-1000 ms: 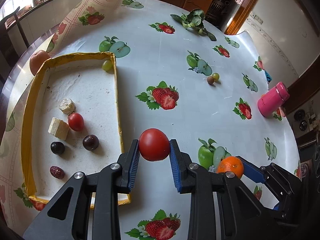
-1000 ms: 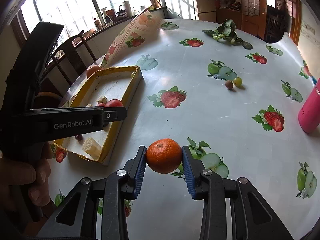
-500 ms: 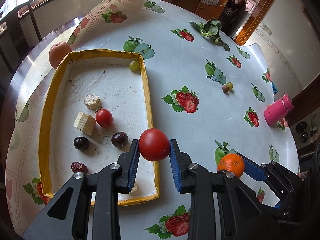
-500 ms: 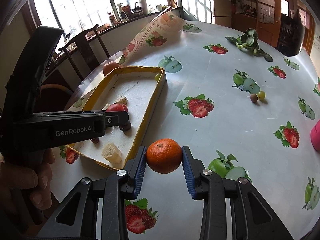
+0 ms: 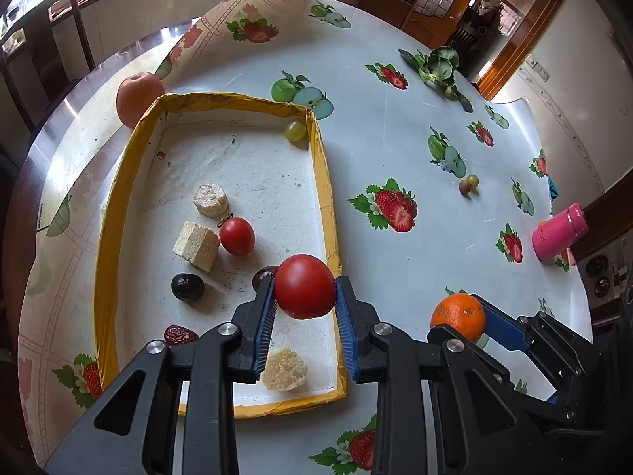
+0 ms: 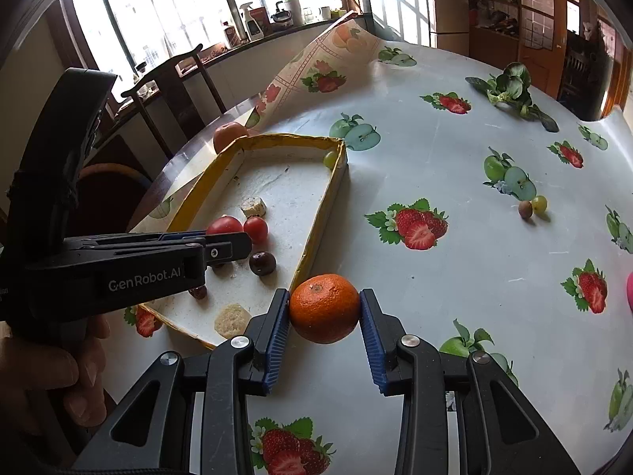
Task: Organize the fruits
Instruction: 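Carry the tomato and mandarin over the tray with both tools, then open the left tool to drop the tomato while the right tool drops the mandarin, then move both tools out of the tray toward the nut and green grape, then grasp the brown nut with the left tool while the right tool grasps the green grape, then carry the brown nut and green grape over the tray with both tools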
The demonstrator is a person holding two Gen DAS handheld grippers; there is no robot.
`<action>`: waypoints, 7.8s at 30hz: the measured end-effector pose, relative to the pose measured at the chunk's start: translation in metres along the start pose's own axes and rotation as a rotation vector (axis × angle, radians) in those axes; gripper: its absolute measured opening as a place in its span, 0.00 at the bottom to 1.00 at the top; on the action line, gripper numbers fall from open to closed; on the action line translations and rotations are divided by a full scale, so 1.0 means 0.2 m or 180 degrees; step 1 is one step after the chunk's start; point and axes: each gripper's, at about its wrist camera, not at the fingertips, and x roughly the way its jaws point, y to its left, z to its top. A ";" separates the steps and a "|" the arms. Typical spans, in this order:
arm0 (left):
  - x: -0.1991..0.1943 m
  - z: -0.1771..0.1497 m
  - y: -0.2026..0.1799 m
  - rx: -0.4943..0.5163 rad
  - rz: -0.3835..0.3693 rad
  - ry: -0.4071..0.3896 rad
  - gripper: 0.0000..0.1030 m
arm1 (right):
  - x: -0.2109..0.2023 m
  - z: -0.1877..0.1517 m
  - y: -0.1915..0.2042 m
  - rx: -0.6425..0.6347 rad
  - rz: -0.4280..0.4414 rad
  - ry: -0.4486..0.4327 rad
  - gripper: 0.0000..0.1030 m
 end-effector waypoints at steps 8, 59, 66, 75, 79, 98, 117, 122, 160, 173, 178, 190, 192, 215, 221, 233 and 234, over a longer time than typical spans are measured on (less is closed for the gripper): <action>0.02 0.03 0.10 -0.0120 0.0039 0.0006 0.26 | 0.06 0.06 0.03 -0.0009 0.0045 0.0012 0.35; 0.24 0.37 0.33 -0.0435 0.0449 0.0015 0.58 | 0.45 0.35 0.04 0.0172 0.0176 0.0188 0.52; 0.22 0.34 0.20 -0.0342 0.0336 0.0017 0.58 | 0.36 0.26 -0.11 0.0385 0.0056 0.0183 0.52; 0.22 0.32 0.04 -0.0209 0.0260 0.0029 0.58 | 0.26 0.19 -0.24 0.0532 -0.0054 0.0144 0.52; 0.24 0.32 -0.05 -0.0130 0.0202 0.0060 0.58 | 0.23 0.16 -0.32 0.0612 -0.0105 0.0129 0.52; 0.44 0.31 -0.54 0.0339 0.0041 0.0270 0.58 | 0.11 0.02 -0.86 0.1105 -0.0471 0.0035 0.52; 0.78 0.37 -0.94 0.0739 -0.0117 0.0458 0.58 | 0.35 0.34 -1.38 0.1403 -0.0578 -0.0063 0.42; 0.84 0.42 -1.01 0.0750 -0.0169 0.0464 0.58 | 0.48 0.37 -1.41 0.1312 -0.0543 0.0097 0.25; 0.62 0.22 -0.88 0.0772 0.0011 0.0254 0.19 | -0.07 -0.02 -1.14 0.1558 -0.0505 -0.0313 0.24; 0.31 0.18 -0.52 0.0425 0.0136 0.0015 0.19 | -0.10 0.06 -0.80 0.1229 -0.0370 -0.0360 0.24; 0.25 0.17 -0.41 0.0328 0.0173 -0.0019 0.19 | -0.07 0.08 -0.69 0.1128 -0.0324 -0.0327 0.24; 0.14 0.16 -0.20 0.0142 0.0260 -0.0106 0.19 | 0.00 0.16 -0.44 0.0845 -0.0185 -0.0263 0.24; 0.13 0.16 -0.17 0.0116 0.0271 -0.0112 0.19 | 0.01 0.17 -0.41 0.0817 -0.0163 -0.0250 0.24; 0.12 0.16 0.13 -0.0155 0.0373 -0.0090 0.19 | 0.20 0.24 -0.15 0.0592 0.0004 -0.0100 0.24; 0.14 0.19 0.20 -0.0216 0.0404 -0.0073 0.19 | 0.27 0.28 -0.09 0.0512 0.0070 -0.0058 0.24; 0.22 0.35 0.32 -0.0317 0.0430 -0.0077 0.19 | 0.45 0.45 0.02 0.0351 0.0264 -0.0033 0.24; 0.22 0.38 0.33 -0.0323 0.0433 -0.0087 0.19 | 0.47 0.47 0.03 0.0326 0.0288 -0.0048 0.24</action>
